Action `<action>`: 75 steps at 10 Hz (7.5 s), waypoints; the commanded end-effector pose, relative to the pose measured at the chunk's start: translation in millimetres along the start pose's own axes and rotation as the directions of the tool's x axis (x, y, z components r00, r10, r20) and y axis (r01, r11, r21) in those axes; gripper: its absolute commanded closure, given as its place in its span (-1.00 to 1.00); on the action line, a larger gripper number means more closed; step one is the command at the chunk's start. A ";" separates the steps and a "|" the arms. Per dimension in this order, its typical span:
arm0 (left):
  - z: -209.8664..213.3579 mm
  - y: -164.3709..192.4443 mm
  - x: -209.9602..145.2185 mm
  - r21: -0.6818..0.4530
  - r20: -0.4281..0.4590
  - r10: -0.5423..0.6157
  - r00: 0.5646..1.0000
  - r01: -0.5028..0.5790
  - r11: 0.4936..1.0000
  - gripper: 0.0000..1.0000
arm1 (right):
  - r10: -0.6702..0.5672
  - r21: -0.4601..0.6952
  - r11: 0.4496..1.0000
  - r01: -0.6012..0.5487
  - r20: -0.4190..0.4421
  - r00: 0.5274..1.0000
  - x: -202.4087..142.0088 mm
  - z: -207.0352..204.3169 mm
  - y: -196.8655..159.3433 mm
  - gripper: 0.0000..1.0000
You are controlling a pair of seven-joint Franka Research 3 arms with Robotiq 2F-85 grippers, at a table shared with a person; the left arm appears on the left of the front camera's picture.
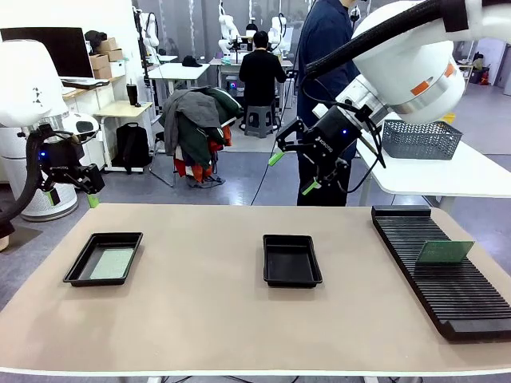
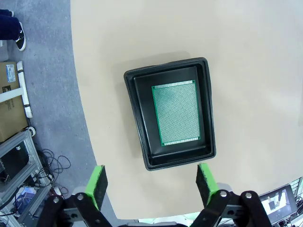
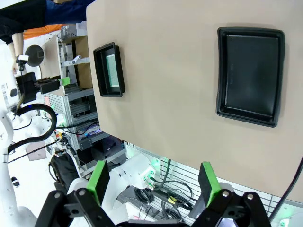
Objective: Inspect and transfer BCBs to ESD trays.
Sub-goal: Pick up the Blank PCB from the PCB Rack and place it in the right ESD tray.
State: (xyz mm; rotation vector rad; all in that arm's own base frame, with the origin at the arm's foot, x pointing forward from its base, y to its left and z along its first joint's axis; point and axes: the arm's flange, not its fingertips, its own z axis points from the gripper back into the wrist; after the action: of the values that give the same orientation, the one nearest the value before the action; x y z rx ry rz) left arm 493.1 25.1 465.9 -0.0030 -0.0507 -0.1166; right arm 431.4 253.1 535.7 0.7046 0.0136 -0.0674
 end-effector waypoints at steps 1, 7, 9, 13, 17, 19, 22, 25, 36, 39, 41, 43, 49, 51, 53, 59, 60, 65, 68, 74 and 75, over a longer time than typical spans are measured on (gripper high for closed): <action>-3.2 -0.2 -0.9 -0.009 0.009 -0.008 1.000 0.009 1.000 -1.00 | 0.155 -0.077 0.985 -0.154 0.001 0.988 -22.2 47.7 -4.0 -1.00; -3.2 -0.2 -0.9 -0.009 0.009 -0.008 1.000 0.009 1.000 -1.00 | 0.670 -0.327 0.677 -0.659 -0.095 0.736 -28.4 208.7 -61.3 -1.00; -3.2 -0.2 -0.9 -0.009 0.009 -0.008 1.000 0.009 1.000 -1.00 | 0.814 -0.385 0.460 -0.800 -0.177 0.553 -25.4 246.3 -81.9 -1.00; -3.2 -0.2 -0.9 -0.009 0.009 -0.008 1.000 0.009 1.000 -1.00 | 0.897 -0.325 0.145 -0.935 -0.355 0.262 -14.4 290.5 -113.6 -1.00; -3.2 -0.2 -0.9 -0.009 0.009 -0.008 1.000 0.009 1.000 -1.00 | 0.851 -0.198 -0.008 -0.980 -0.516 0.098 -5.8 317.0 -141.6 -1.00; -3.2 -0.2 -0.9 -0.009 0.009 -0.008 1.000 0.009 1.000 -1.00 | 0.815 -0.177 -0.028 -0.984 -0.574 0.080 1.1 321.6 -151.9 -1.00; -3.2 -0.2 -0.9 -0.009 0.009 -0.008 1.000 0.009 1.000 -1.00 | 0.796 -0.130 -0.079 -0.988 -0.605 0.015 -0.8 322.9 -167.6 -1.00; -3.2 -0.2 -0.9 -0.009 0.009 -0.008 1.000 0.009 1.000 -1.00 | 0.784 -0.061 -0.079 -0.995 -0.620 -0.024 -4.4 320.4 -178.3 -1.00; -3.2 -0.2 -0.9 -0.009 0.009 -0.008 1.000 0.009 1.000 -1.00 | 0.808 -0.100 -0.113 -0.989 -0.588 -0.033 2.4 309.0 -177.7 -1.00; -3.2 -0.2 -0.9 -0.009 0.009 -0.008 1.000 0.009 1.000 -1.00 | 0.803 -0.111 -0.132 -0.985 -0.595 -0.040 9.2 271.3 -203.8 -1.00; -3.2 -0.2 -0.9 -0.009 0.009 -0.008 1.000 0.009 1.000 -1.00 | 0.803 -0.110 -0.160 -0.981 -0.592 -0.065 18.7 238.3 -227.0 -1.00; -3.2 -0.2 -0.9 -0.009 0.009 -0.008 1.000 0.009 1.000 -1.00 | 0.795 -0.083 -0.165 -0.983 -0.601 -0.083 28.2 205.9 -249.2 -1.00; -3.2 -0.2 -0.9 -0.009 0.009 -0.008 1.000 0.009 1.000 -1.00 | 0.800 -0.074 -0.202 -0.977 -0.587 -0.121 40.6 137.7 -290.3 -1.00; -3.2 -0.2 -0.9 -0.009 0.009 -0.008 1.000 0.009 1.000 -1.00 | 0.800 -0.081 -0.195 -0.977 -0.590 -0.111 43.2 123.9 -302.9 -1.00; -3.2 -0.2 -0.9 -0.009 0.009 -0.008 1.000 0.009 1.000 -1.00 | 0.795 -0.072 -0.189 -0.979 -0.596 -0.110 49.0 105.9 -315.7 -1.00; -3.2 -0.2 -0.9 -0.009 0.009 -0.008 1.000 0.009 1.000 -1.00 | 0.799 -0.098 -0.159 -0.982 -0.598 -0.070 64.2 76.4 -347.2 -1.00; -3.2 -0.2 -0.9 -0.009 0.009 -0.008 1.000 0.009 1.000 -1.00 | 0.800 -0.101 -0.149 -0.984 -0.596 -0.060 65.9 73.1 -351.3 -1.00; -3.2 -0.2 -0.9 -0.009 0.009 -0.008 1.000 0.009 1.000 -1.00 | 0.820 -0.132 -0.143 -0.981 -0.571 -0.043 63.4 71.6 -361.5 -1.00; -3.2 -0.2 -0.9 -0.009 0.009 -0.008 1.000 0.009 1.000 -1.00 | 0.817 -0.127 -0.138 -0.982 -0.575 -0.040 61.7 72.7 -360.6 -0.80; -3.2 -0.2 -0.9 -0.009 0.009 -0.008 1.000 0.009 1.000 -1.00 | 0.812 -0.120 -0.130 -0.984 -0.583 -0.036 61.4 74.8 -356.5 -0.32; -3.2 -0.2 -0.9 -0.009 0.009 -0.008 1.000 0.009 1.000 -1.00 | 0.810 -0.120 -0.129 -0.984 -0.585 -0.035 61.4 75.8 -356.0 -0.24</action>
State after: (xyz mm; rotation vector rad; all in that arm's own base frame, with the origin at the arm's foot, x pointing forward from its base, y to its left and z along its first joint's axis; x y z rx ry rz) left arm 493.2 23.9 465.5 -0.0034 -0.0503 -0.1191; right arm 472.6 -66.6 361.2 -0.0470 -0.1590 1.5214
